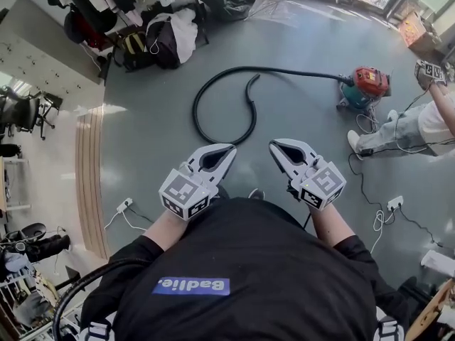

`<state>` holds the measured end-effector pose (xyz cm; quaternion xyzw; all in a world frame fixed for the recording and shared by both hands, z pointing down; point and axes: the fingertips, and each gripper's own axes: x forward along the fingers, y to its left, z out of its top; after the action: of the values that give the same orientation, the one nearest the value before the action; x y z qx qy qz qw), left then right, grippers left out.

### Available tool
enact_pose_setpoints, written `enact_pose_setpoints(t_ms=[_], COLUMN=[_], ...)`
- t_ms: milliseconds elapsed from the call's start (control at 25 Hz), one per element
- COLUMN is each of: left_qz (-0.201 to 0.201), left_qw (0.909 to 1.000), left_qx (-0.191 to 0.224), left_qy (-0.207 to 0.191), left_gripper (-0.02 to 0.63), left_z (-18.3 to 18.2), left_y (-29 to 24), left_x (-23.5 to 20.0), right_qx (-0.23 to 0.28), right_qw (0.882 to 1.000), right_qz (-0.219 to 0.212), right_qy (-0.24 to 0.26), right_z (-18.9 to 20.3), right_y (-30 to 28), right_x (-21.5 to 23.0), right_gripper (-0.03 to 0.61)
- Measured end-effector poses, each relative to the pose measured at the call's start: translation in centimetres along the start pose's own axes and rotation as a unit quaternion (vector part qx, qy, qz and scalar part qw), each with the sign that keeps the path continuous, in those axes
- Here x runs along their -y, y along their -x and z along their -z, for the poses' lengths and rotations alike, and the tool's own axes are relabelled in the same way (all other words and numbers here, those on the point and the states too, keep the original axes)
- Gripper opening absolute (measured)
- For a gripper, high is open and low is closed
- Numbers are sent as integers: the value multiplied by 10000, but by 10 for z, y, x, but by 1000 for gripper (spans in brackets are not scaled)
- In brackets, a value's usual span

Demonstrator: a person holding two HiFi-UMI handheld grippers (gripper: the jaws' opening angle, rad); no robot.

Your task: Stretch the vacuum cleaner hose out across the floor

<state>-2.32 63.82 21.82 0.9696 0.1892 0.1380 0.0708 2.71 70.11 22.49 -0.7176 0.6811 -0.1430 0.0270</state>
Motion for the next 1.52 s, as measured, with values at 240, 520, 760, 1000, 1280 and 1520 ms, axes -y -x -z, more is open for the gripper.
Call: enact_pose_setpoints(t_ms=[240, 520, 760, 1000, 1280, 1520], left_qz=[-240, -193, 146, 119, -259, -915], left_qw=[9995, 9987, 9978, 9976, 9971, 9928], left_qx=[85, 171, 176, 123, 147, 16], left_qy=[195, 435, 625, 669, 696, 779], left_gripper=[2, 2, 2, 2, 2, 2], left_z=[-3, -17, -30, -33, -40, -38], left_y=[2, -9, -19, -34, -67, -139], left_x=[-59, -159, -230, -283, -316, -323], right_qx=[-256, -634, -655, -719, -899, -1067], right_qw=[9996, 9979, 9976, 9970, 9952, 9891], right_qz=[-122, 7, 206, 201, -205, -954], right_qy=[15, 91, 70, 192, 333, 353], right_z=[-2, -18, -52, -66, -70, -59], right_y=[-48, -126, -191, -235, -258, -253], right_x=[17, 55, 90, 120, 174, 257], right_gripper=[2, 2, 2, 2, 2, 2])
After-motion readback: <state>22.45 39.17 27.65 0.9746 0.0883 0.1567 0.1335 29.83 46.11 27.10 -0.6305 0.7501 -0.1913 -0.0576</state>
